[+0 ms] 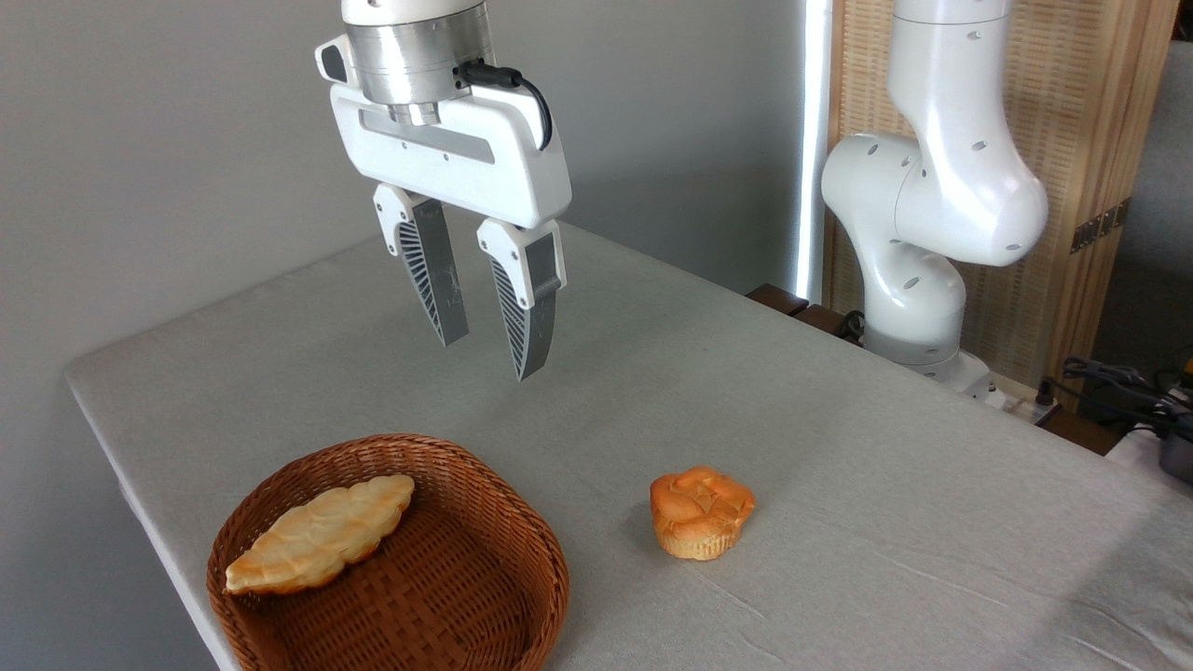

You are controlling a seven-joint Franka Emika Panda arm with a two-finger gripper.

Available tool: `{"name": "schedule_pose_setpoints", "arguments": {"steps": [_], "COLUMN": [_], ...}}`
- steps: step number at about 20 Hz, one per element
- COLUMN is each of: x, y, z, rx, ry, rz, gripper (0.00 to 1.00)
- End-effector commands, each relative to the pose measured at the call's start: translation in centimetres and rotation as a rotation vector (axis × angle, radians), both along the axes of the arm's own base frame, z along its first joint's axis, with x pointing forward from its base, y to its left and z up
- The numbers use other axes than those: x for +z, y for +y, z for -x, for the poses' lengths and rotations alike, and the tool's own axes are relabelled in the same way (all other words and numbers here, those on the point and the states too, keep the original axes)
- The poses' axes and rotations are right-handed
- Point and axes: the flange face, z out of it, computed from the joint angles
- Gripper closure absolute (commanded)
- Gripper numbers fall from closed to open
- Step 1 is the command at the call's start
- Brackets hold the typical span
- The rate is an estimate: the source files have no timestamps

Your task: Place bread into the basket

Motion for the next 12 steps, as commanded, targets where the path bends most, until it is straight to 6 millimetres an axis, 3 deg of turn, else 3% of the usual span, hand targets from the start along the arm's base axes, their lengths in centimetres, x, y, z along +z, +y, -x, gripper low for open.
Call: {"name": "schedule_pose_setpoints", "arguments": {"steps": [1,12], "x": [0.35,0.42], "y": [0.70,0.84], "z": [0.72,0.77], "rx": [0.002,-0.004], "ry": [0.004,0.004], "rz": [0.029,0.015], "gripper": [0.00,0.00]}}
